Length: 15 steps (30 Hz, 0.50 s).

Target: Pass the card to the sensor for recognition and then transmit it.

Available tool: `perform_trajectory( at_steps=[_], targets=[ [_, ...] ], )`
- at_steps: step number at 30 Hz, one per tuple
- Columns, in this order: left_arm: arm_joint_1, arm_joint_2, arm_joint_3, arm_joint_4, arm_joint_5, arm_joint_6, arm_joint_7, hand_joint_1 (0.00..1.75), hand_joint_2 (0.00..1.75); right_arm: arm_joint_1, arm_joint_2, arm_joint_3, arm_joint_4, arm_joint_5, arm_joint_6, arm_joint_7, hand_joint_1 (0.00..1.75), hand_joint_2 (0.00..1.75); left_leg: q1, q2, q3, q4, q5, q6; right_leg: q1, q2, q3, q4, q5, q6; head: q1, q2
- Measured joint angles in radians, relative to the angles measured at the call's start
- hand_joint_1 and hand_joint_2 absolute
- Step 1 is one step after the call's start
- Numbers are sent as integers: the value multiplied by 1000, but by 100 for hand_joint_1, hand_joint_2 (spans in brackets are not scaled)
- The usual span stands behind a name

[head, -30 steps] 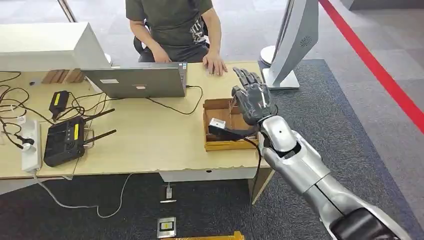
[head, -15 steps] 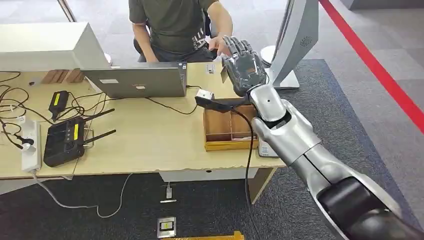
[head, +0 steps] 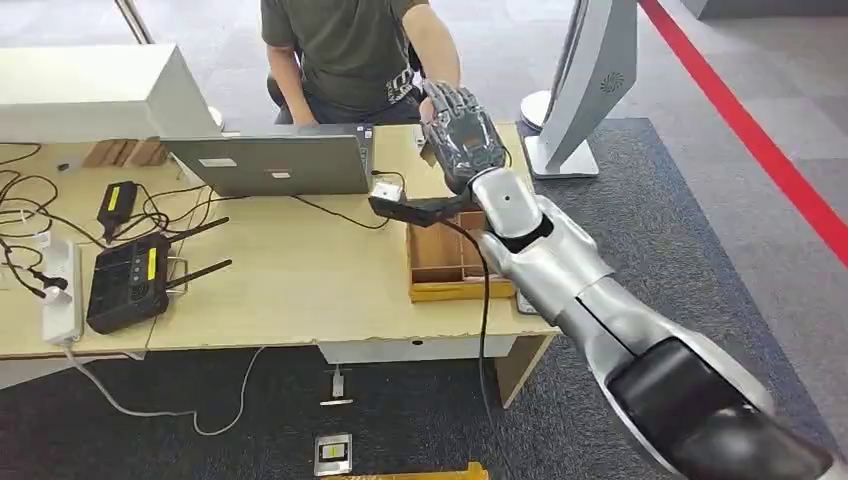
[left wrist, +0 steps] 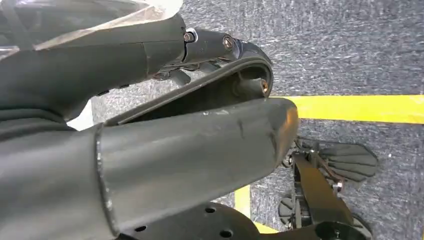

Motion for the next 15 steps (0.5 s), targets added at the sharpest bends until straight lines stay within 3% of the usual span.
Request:
perform_trajectory(
  at_steps=[1, 3, 4, 6, 9, 15],
  targets=[
    [0, 0, 0, 0, 2, 1, 0, 0, 0, 0, 6, 3, 5, 0, -2, 0, 0, 175, 0, 0, 0, 0, 0, 0, 0, 0, 0, 0, 0, 0, 0, 0],
    [0, -1, 0, 0, 8, 1, 1, 0, 0, 1, 16, 9, 16, 10, -13, 3, 0, 175, 0, 0, 0, 0, 0, 0, 0, 0, 0, 0, 0, 0, 0, 0],
    [0, -2, 0, 0, 9, 1, 1, 0, 0, 2, 21, 11, 19, 3, -22, -5, 0, 0, 0, 0, 0, 0, 0, 0, 0, 0, 0, 0, 0, 0, 0, 0],
    [0, -2, 0, 0, 9, 1, 1, 0, 0, 5, 27, 12, 25, -38, -5, -40, 0, 0, 0, 0, 0, 0, 0, 0, 0, 0, 0, 0, 0, 0, 0, 0],
    [0, -3, 0, 0, 12, 1, 0, 0, 0, 9, 34, 13, 34, -24, 44, -22, 0, 0, 0, 0, 0, 0, 0, 0, 0, 0, 0, 0, 0, 0, 0, 0],
    [1, -3, 0, 0, 12, 0, 1, 0, 0, 20, 22, 12, 35, 21, 62, -11, 0, 0, 0, 0, 0, 0, 0, 0, 0, 0, 0, 0, 0, 0, 0, 0]
  ],
)
